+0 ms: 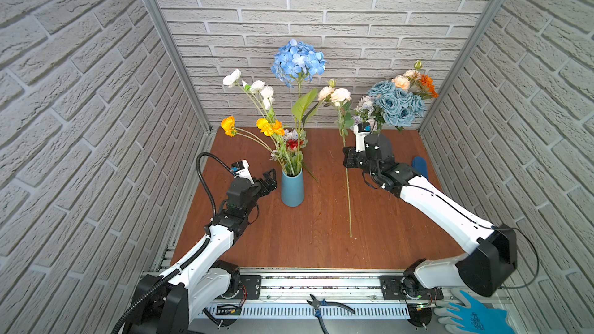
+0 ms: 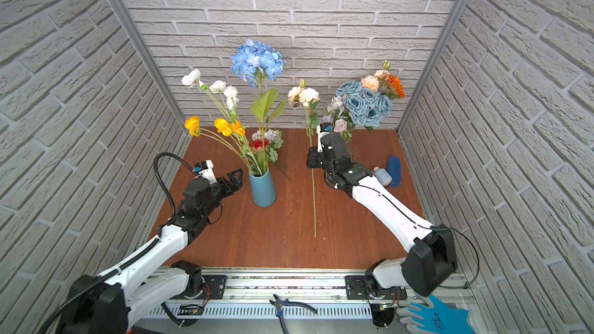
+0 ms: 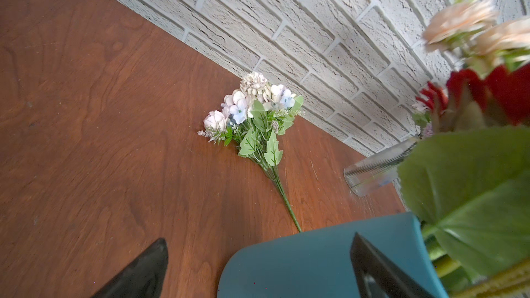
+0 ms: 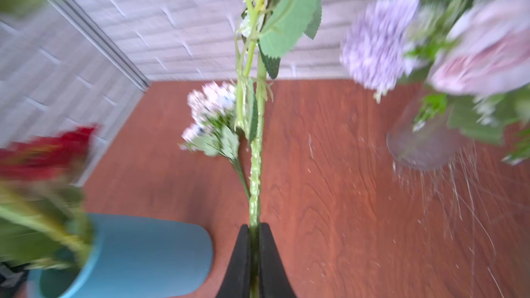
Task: Arrange flowers in a vase
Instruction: Pick up the flower from the top-center of the table, then place the flower in the vase.
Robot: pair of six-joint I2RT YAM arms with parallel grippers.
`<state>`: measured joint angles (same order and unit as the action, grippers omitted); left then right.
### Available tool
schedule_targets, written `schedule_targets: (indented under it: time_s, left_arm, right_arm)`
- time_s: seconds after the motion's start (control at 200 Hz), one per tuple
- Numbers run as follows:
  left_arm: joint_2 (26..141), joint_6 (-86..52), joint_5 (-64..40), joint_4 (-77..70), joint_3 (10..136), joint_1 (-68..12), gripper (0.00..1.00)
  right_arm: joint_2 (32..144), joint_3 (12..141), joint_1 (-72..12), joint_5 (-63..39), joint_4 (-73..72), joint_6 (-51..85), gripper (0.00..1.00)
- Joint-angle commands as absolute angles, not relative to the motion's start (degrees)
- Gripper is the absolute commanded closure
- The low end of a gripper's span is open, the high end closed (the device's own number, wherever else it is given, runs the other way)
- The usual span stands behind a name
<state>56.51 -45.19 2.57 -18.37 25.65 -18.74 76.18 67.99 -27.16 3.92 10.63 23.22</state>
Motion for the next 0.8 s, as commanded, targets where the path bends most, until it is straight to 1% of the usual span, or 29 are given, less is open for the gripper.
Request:
schedule_targets:
  time_s: [0.0, 0.095, 0.19, 0.425, 0.615, 0.795]
  left_arm:
    - [55.42, -45.52, 2.99, -21.22, 26.4, -19.24, 0.02]
    - [54.99, -45.72, 2.88, -21.27, 26.11, -19.48, 0.02]
    - [54.26, -45.64, 2.82, -20.79, 25.93, -19.61, 0.02]
    - [50.86, -44.22, 2.34, -17.47, 25.55, -19.2, 0.02]
    - [47.6, -45.46, 0.45, -16.26, 23.44, -16.04, 0.02]
    - [47.71, -46.32, -3.39, -16.86, 22.86, -13.5, 0.02]
  right_arm:
    - [71.33, 65.04, -27.42, -1.36, -0.45, 25.19, 0.94]
    - [68.29, 63.11, -27.72, -3.49, -8.6, 26.29, 0.94]
    - [67.5, 64.51, -28.96, -4.26, -13.03, 25.5, 0.94]
    - [70.95, 70.86, -36.23, -3.78, -21.04, 16.74, 0.94]
    - [72.42, 70.77, -40.68, -3.06, -31.26, 11.61, 0.94]
    - [73.35, 71.08, -43.45, -2.2, -37.99, 8.61, 0.94]
